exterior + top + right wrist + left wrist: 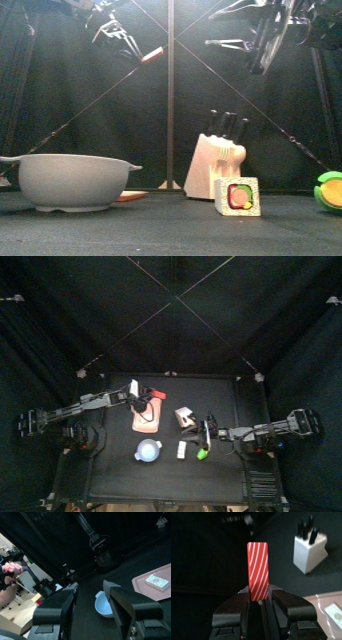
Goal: Put salmon on rice
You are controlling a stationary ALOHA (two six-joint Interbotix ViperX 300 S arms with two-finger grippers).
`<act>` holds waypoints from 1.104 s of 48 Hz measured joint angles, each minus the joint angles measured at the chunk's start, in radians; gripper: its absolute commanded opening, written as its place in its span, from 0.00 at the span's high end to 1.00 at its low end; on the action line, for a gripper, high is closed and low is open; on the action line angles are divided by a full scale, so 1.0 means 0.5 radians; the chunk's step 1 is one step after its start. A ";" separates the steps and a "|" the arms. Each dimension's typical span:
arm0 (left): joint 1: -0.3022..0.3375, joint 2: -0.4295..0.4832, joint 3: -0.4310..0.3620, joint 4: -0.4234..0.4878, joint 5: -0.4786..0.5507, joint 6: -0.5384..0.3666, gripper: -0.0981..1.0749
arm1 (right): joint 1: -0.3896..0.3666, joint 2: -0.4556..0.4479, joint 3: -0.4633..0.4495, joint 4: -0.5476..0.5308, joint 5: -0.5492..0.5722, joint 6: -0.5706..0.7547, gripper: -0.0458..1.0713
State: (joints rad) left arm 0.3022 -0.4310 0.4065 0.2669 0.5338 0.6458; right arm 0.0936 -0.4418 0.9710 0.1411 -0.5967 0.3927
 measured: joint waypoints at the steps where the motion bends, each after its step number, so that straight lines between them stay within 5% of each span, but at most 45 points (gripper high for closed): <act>1: -0.018 0.012 -0.006 0.098 0.046 -0.120 0.36 | 0.000 0.000 0.000 0.000 0.000 0.000 0.23; 12: -0.341 0.006 0.126 1.200 0.457 -1.620 0.36 | 0.000 0.009 -0.006 0.000 0.000 -0.003 0.23; 18: -0.445 -0.086 0.334 1.605 0.595 -2.169 0.36 | -0.003 0.009 -0.006 -0.006 0.000 -0.003 0.23; 27: -0.448 -0.344 0.589 1.470 0.568 -2.488 0.36 | -0.009 0.009 -0.006 -0.012 0.000 -0.006 0.23; 37: -0.405 -0.586 0.847 0.930 0.304 -2.491 0.36 | -0.009 0.012 -0.006 -0.012 0.000 -0.003 0.23; 53: -0.264 -0.568 1.175 0.589 -0.055 -2.491 0.36 | -0.012 0.009 -0.006 -0.021 0.000 -0.009 0.23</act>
State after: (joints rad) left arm 0.1703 -0.7148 0.9940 0.5614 0.5062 -0.5998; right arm 0.0874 -0.4372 0.9679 0.1304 -0.5967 0.3881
